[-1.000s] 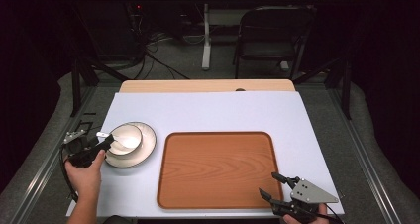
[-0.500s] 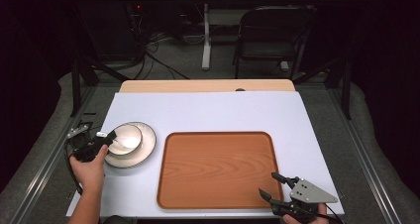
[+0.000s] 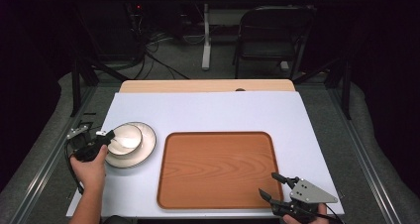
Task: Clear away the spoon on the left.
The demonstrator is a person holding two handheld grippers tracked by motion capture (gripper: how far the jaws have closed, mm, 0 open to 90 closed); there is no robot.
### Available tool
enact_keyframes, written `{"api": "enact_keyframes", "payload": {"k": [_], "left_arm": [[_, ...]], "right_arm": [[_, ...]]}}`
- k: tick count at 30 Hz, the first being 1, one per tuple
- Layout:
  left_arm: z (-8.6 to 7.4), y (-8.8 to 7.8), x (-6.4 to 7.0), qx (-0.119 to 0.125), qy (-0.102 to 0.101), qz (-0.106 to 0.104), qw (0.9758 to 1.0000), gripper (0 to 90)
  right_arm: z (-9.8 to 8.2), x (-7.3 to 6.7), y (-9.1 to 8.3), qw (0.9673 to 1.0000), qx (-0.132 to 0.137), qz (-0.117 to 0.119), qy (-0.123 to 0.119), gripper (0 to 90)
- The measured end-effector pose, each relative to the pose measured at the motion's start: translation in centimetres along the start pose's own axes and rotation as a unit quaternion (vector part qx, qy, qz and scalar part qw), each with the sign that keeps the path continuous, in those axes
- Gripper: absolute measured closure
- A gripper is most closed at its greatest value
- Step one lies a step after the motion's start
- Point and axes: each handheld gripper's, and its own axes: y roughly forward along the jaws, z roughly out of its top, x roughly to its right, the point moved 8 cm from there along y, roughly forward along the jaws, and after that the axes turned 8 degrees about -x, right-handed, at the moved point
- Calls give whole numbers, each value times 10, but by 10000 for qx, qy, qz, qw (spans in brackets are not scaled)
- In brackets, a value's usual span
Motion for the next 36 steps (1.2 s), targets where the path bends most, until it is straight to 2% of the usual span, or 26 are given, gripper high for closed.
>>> {"api": "enact_keyframes", "payload": {"k": [9,18,25,36], "left_arm": [[5,-11,3,197,-94,-193,9996,721],[10,-23,15,296,-45,-401,9987,772],[17,-28,33,328,145,-603,9975,838],[27,-34,44,320,336,-548,9974,848]], "right_arm": [[0,0,0,10000,-1,-4,-5,343],[0,0,0,10000,6,-3,0,343],[0,0,-1,10000,13,11,-11,343],[0,0,-1,10000,7,14,-31,343]]}}
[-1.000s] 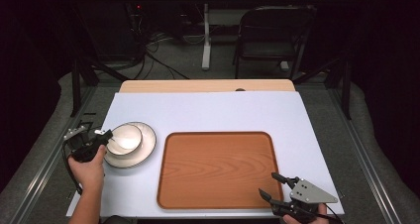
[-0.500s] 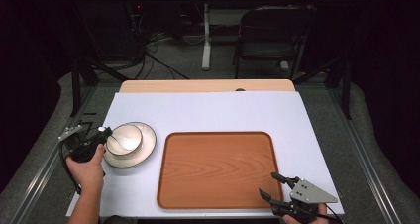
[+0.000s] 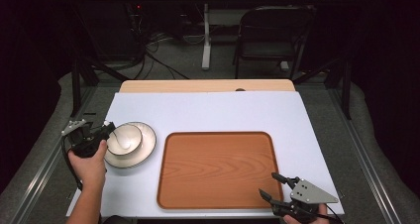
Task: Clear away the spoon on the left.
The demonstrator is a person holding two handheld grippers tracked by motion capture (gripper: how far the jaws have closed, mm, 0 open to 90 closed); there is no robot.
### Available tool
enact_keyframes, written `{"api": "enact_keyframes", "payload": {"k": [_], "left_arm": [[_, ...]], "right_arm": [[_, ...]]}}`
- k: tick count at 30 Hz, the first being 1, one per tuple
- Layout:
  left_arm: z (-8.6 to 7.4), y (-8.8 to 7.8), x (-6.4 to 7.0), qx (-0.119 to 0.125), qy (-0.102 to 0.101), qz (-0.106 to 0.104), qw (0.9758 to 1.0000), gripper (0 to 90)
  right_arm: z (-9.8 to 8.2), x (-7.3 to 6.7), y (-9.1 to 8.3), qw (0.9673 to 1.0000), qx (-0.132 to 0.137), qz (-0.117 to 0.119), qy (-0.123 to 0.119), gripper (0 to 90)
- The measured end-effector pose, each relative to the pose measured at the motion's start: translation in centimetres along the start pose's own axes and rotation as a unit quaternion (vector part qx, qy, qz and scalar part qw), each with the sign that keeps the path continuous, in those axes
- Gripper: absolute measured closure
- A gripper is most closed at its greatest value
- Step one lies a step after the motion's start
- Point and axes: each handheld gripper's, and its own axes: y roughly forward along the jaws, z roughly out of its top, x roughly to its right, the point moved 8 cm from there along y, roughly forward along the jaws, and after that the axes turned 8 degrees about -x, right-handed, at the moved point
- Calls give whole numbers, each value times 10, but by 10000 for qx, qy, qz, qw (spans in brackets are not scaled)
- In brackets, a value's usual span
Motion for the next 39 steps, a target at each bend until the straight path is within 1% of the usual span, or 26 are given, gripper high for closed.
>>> {"api": "enact_keyframes", "payload": {"k": [10,11,16,18,20,22,23,25,26,27,28,32,33,34,35,36,37,38,39], "left_arm": [[14,-9,6,63,97,33,9999,848],[15,-11,6,37,127,27,9999,848],[21,-15,11,105,171,-4,9998,848],[24,-19,15,140,214,-45,9997,848],[25,-20,17,158,233,-52,9996,848],[27,-22,21,197,276,-90,9994,848],[28,-25,26,211,322,-152,9991,848],[29,-26,28,214,353,-173,9990,848],[31,-29,33,236,401,-226,9987,848],[31,-29,33,236,401,-226,9987,848],[33,-31,39,253,459,-297,9982,848],[33,-36,51,253,557,-451,9971,848],[33,-37,54,233,587,-497,9968,848],[33,-37,54,233,587,-497,9968,847],[32,-38,59,214,628,-565,9962,848],[31,-39,62,192,652,-616,9958,848],[31,-39,62,192,652,-616,9958,848],[31,-39,65,175,686,-656,9953,848],[29,-40,71,149,730,-730,9945,848]], "right_arm": [[0,0,0,10000,2,-7,6,343],[0,0,0,10000,2,-8,3,343],[0,0,0,10000,10,-7,18,343],[0,0,0,10000,9,-11,14,343],[0,0,0,10000,12,-5,19,344],[0,0,0,10000,11,-8,18,343],[1,0,0,10000,15,-8,17,343],[1,0,0,10000,16,-8,18,343],[0,0,0,10000,11,-9,21,343],[0,0,0,10000,11,-9,21,343],[0,0,0,10000,10,-6,27,343],[1,0,0,10000,13,-10,20,343],[0,0,0,10000,10,-11,20,343],[0,0,0,10000,10,-11,20,343],[0,0,0,10000,7,-9,25,343],[0,0,0,10000,5,-7,24,343],[0,0,0,10000,7,-8,26,343],[0,0,0,10000,7,-8,26,343],[0,0,0,10000,5,-6,24,343]]}}
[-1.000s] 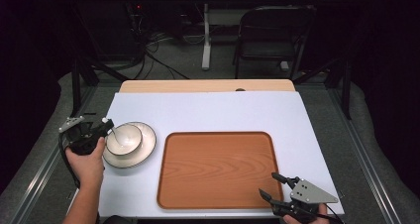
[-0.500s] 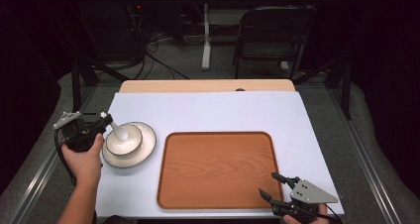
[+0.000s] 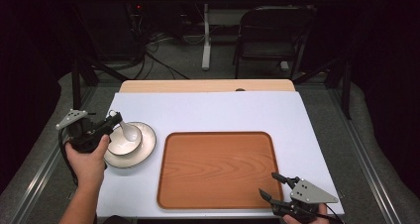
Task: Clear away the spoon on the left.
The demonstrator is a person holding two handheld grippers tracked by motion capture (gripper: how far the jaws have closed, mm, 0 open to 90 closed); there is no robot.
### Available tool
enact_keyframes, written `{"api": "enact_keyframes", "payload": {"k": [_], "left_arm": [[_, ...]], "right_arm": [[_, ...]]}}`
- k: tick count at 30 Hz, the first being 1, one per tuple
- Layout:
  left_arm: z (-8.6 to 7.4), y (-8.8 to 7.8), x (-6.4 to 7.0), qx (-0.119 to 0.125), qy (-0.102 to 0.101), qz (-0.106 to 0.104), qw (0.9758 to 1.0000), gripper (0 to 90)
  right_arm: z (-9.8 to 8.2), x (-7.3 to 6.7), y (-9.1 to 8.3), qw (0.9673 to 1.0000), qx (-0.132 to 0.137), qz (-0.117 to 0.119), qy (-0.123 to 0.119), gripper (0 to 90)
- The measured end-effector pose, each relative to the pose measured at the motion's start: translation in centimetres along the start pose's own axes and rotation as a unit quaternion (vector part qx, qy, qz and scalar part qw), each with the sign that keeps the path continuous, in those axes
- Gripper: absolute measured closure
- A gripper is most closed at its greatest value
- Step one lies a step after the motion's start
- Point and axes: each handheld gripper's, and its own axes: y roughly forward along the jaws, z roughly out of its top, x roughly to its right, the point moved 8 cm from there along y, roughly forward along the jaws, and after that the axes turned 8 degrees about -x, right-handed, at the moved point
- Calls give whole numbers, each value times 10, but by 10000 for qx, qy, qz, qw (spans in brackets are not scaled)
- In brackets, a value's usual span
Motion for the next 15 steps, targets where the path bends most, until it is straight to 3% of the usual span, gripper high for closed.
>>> {"api": "enact_keyframes", "payload": {"k": [9,13,15], "left_arm": [[-4,3,33,-195,321,-356,9987,848],[-7,7,44,-291,438,-467,9975,848],[-12,11,56,-391,544,-616,9958,848]], "right_arm": [[0,0,0,10000,-3,-2,-16,343],[0,0,0,10000,-2,-3,-19,343],[0,0,-1,10000,0,2,-21,343]]}}
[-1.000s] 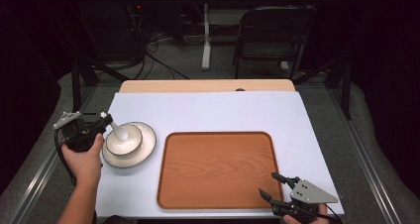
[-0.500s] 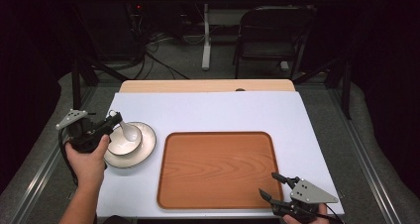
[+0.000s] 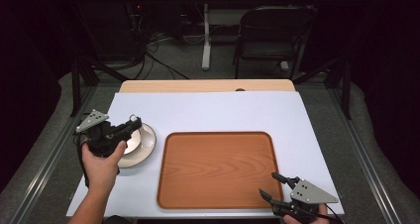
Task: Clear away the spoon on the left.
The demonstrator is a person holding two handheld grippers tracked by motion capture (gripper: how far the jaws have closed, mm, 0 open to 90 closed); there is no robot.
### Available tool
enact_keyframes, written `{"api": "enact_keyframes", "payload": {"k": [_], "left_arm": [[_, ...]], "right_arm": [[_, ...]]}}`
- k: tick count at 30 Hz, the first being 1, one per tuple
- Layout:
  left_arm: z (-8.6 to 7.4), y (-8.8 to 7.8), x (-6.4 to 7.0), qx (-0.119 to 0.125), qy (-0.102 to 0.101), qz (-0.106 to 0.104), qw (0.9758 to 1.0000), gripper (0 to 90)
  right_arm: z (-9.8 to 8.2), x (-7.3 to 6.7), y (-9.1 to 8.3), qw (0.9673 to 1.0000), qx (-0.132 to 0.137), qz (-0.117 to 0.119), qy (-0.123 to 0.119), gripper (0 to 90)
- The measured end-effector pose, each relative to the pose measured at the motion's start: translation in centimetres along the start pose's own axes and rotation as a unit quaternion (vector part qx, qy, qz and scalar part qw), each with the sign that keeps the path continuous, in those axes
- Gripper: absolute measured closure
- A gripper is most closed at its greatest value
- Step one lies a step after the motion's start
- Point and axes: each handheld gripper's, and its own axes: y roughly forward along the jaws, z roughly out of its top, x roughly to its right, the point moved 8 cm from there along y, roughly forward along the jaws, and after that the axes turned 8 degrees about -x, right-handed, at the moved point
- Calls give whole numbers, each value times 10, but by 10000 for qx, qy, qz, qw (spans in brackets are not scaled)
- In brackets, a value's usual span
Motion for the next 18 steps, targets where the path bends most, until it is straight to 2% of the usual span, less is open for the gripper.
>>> {"api": "enact_keyframes", "payload": {"k": [9,17,18], "left_arm": [[-12,21,32,-313,215,-381,9986,848],[-22,35,57,-592,345,-725,9950,848],[-22,35,57,-592,345,-725,9950,848]], "right_arm": [[0,0,0,10000,6,-5,-14,343],[0,0,0,10000,12,-14,-36,343],[0,0,0,10000,12,-14,-36,343]]}}
